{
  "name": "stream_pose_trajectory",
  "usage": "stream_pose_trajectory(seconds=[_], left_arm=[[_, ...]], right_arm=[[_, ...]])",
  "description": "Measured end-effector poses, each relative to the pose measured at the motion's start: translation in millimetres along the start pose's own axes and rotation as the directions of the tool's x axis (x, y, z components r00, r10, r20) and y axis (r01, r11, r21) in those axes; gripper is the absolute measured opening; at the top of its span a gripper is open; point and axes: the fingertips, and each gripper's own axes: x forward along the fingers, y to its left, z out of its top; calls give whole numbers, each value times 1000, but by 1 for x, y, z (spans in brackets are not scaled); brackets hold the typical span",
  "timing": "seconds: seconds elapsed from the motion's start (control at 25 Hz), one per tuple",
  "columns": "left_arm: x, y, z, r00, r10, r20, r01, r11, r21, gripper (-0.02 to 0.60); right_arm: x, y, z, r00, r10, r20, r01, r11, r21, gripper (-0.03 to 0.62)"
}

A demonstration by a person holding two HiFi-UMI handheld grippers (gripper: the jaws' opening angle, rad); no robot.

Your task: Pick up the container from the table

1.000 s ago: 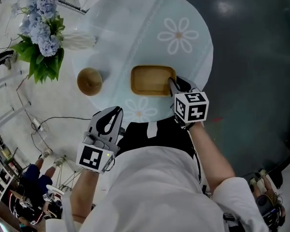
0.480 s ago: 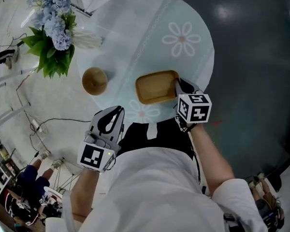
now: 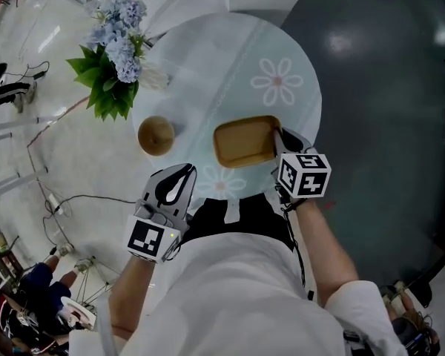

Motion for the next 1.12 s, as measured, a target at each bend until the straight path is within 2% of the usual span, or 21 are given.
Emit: stream_pose_trajectory(seconds=[0.64, 1.12], left_arm=[[-12, -10, 54, 993, -11, 116, 2, 997, 76, 35], [-23, -16, 82, 985, -8, 174, -13, 992, 122, 35]], right_arm=[[-53, 7, 71, 988, -6, 153, 13, 999, -47, 31], [-94, 25, 110, 968, 27, 250, -8, 997, -77, 31]])
